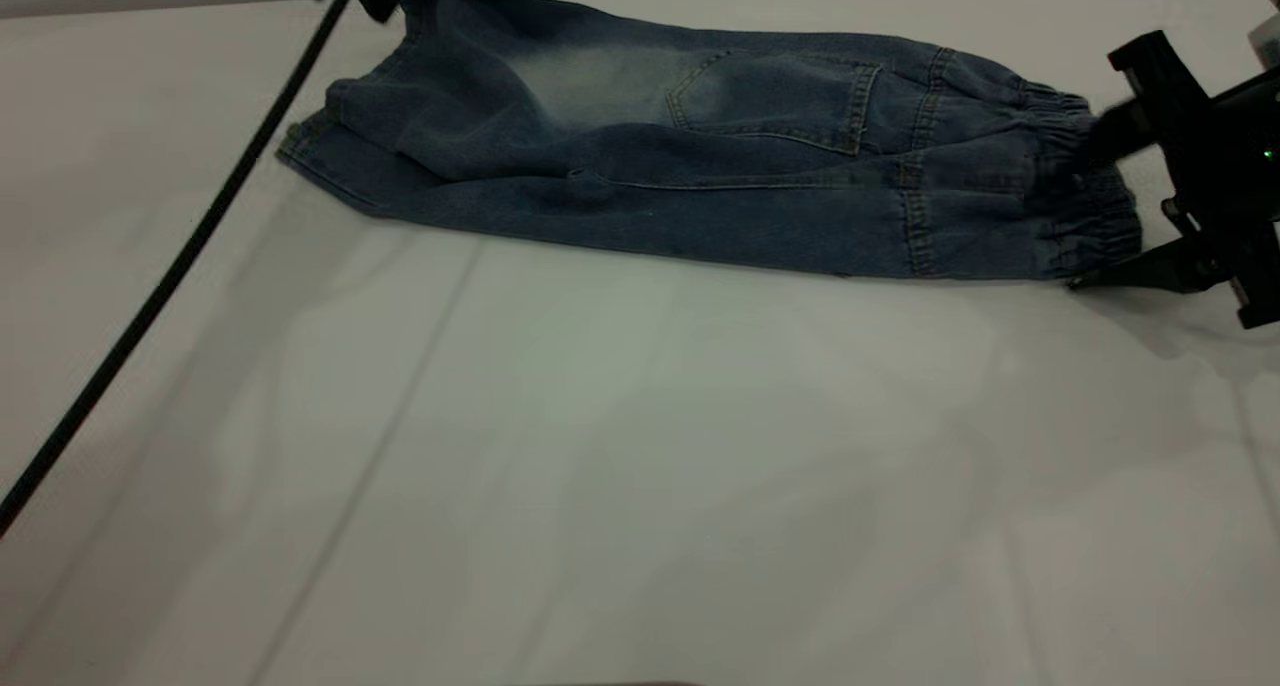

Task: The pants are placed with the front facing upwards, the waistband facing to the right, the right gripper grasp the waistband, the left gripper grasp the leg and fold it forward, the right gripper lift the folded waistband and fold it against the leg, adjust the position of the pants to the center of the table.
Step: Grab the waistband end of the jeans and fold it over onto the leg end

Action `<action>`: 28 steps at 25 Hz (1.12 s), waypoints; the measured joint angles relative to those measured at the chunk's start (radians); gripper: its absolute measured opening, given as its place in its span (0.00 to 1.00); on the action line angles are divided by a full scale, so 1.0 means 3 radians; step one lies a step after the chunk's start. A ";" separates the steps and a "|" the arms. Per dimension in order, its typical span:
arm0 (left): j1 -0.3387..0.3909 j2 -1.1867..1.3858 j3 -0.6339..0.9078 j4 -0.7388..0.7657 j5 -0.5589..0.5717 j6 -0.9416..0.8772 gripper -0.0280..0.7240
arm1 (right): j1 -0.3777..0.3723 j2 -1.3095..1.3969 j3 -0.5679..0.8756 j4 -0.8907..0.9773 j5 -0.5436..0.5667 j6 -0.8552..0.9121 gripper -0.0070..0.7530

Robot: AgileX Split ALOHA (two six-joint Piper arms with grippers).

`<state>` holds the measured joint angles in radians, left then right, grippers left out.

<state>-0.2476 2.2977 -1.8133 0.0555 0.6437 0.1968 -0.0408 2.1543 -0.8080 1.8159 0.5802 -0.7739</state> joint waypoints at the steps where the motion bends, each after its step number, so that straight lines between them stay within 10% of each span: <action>1: -0.0024 0.0033 0.0000 -0.0084 0.0040 0.0084 0.56 | 0.0000 0.0000 0.0000 0.0000 -0.0033 -0.0007 0.38; 4: -0.0136 0.0148 0.0000 -0.0403 0.0097 0.0360 0.56 | 0.0000 0.0000 0.0000 0.0000 -0.0043 -0.0099 0.16; 28: -0.1100 0.0603 -0.0056 -0.0871 0.0161 0.0626 0.51 | -0.0026 -0.0981 -0.0233 -0.0188 0.1307 -0.1497 0.17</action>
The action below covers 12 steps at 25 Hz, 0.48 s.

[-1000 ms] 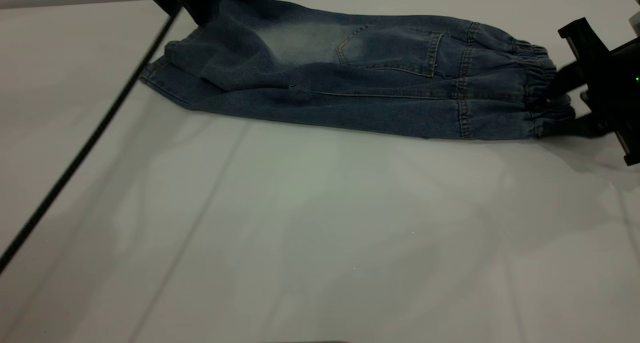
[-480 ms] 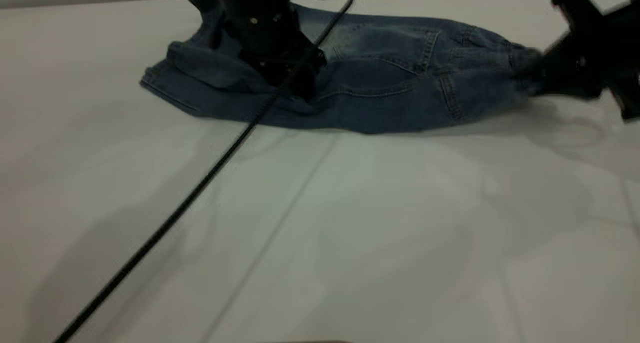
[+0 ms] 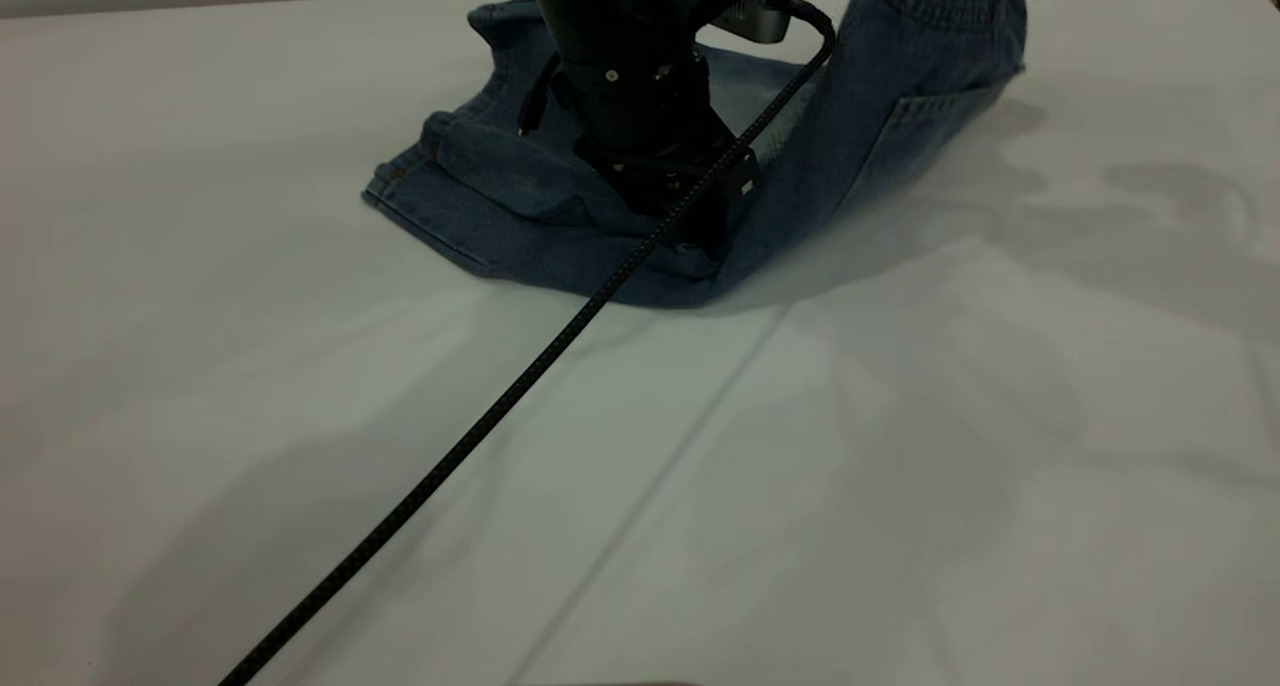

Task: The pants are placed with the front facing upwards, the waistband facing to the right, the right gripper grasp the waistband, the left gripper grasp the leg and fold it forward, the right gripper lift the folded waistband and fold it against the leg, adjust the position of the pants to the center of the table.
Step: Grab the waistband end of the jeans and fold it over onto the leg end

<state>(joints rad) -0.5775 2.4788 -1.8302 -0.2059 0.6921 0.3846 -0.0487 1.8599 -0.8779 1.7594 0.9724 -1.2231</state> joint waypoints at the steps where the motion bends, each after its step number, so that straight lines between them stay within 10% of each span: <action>1: 0.0008 -0.0022 0.0000 -0.0013 0.0020 0.0000 0.50 | 0.0000 -0.0021 0.0000 -0.0021 0.0009 0.0000 0.17; 12: 0.0302 -0.0584 0.0029 0.0544 0.0284 -0.0137 0.47 | 0.0000 -0.0033 0.0000 -0.0112 0.0160 -0.0053 0.17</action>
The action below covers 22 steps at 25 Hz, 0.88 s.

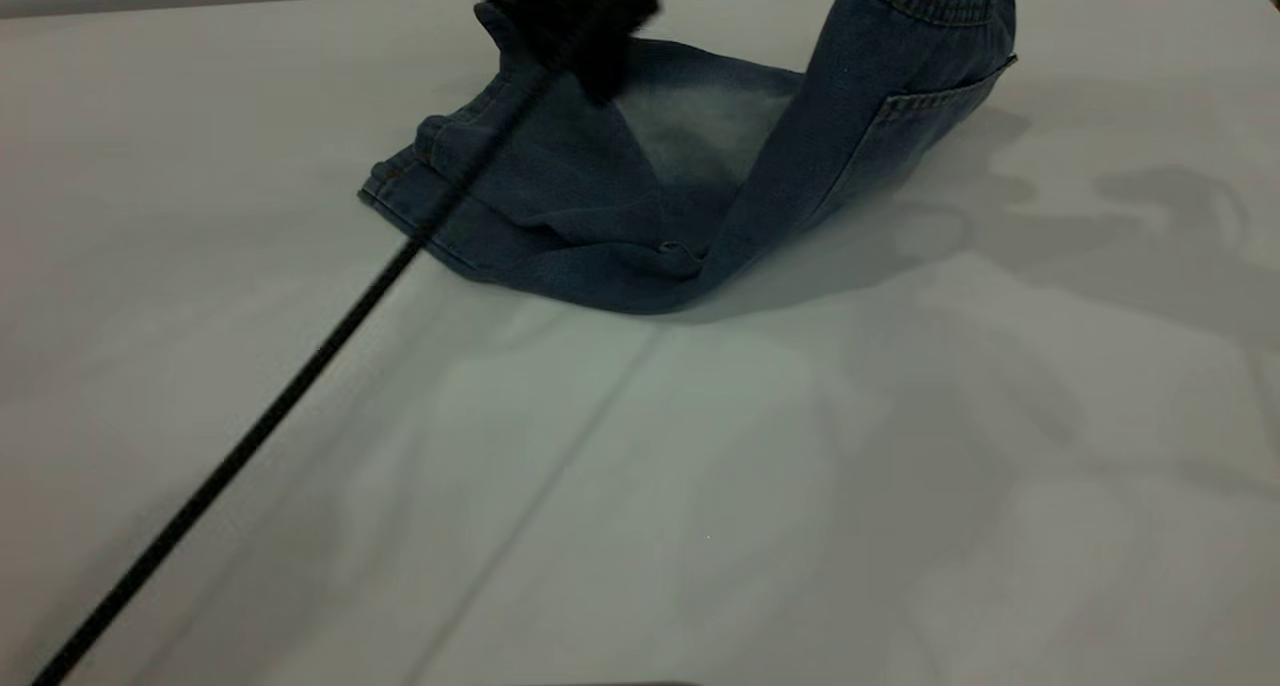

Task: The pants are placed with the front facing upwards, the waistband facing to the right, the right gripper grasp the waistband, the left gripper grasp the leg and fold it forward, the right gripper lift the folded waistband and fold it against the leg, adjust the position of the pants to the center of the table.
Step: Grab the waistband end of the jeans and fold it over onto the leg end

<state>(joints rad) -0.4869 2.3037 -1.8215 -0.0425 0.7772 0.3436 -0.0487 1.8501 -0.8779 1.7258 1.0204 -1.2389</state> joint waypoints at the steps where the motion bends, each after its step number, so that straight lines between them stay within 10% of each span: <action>1: 0.0047 0.0007 0.0000 0.0058 0.0031 -0.0022 0.47 | 0.0000 0.0000 0.0000 0.0004 0.0062 -0.0037 0.17; 22: 0.0160 0.0510 0.0000 -0.0414 0.0089 0.0015 0.47 | 0.0628 -0.0007 -0.0344 0.0148 0.0301 -0.0381 0.17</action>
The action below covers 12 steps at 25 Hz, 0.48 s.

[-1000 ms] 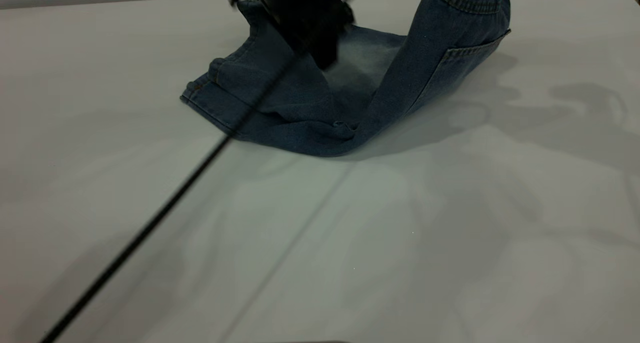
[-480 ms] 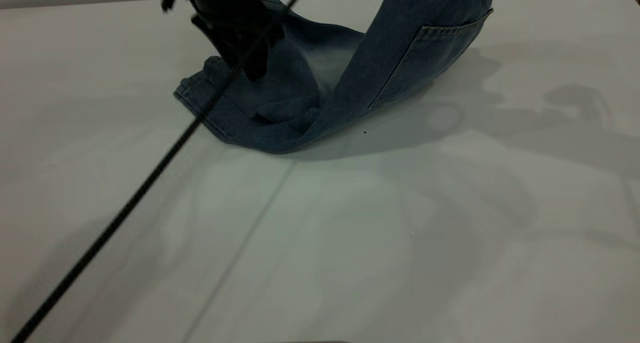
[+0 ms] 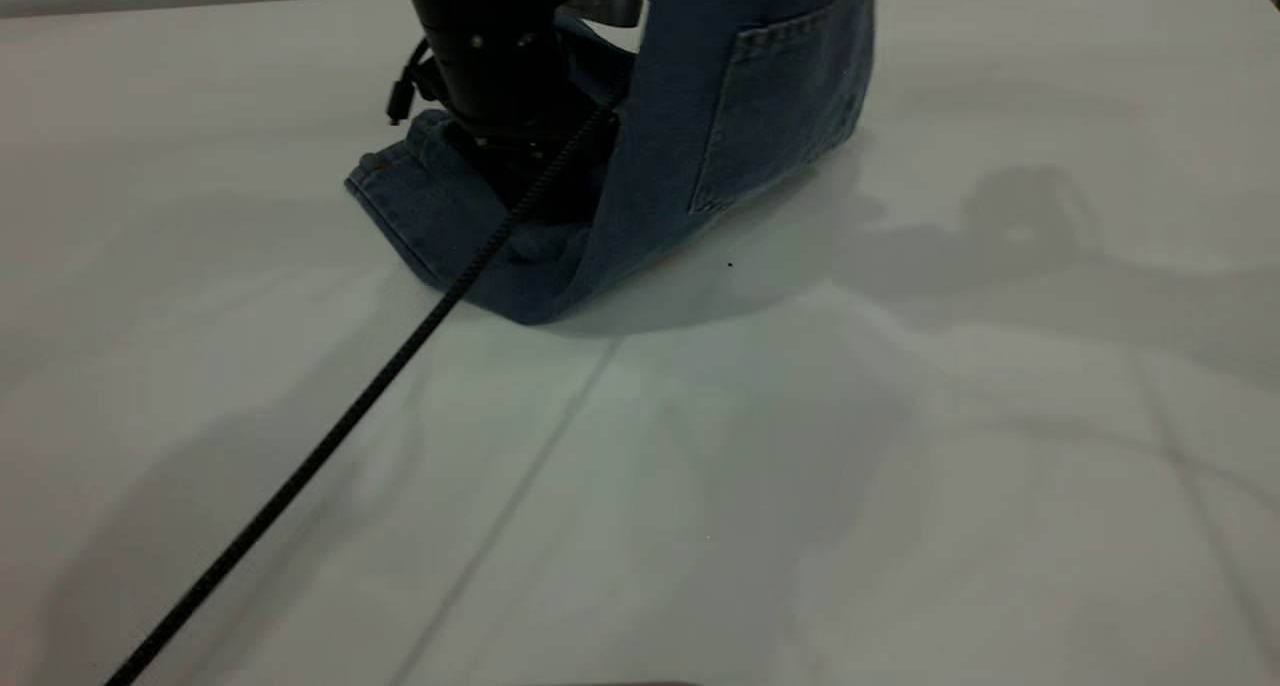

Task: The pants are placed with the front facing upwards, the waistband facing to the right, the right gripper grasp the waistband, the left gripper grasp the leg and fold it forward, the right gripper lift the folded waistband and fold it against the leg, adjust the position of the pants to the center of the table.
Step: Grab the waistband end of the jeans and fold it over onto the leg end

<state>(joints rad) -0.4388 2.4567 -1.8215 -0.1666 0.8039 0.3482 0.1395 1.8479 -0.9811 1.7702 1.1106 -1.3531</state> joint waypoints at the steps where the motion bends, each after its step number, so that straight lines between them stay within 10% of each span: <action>1: 0.0000 -0.0008 0.0000 -0.0004 -0.0003 0.0015 0.47 | 0.0003 0.0000 -0.0003 -0.0007 -0.0026 0.0000 0.17; 12: 0.0462 -0.0883 0.0000 0.0352 -0.0113 -0.0039 0.47 | 0.0051 0.0000 -0.0007 -0.0019 -0.0292 0.0000 0.17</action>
<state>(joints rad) -0.3002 2.1917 -1.8215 -0.0611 0.7699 0.3366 0.1547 1.8479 -0.9831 1.7644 1.0230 -1.3531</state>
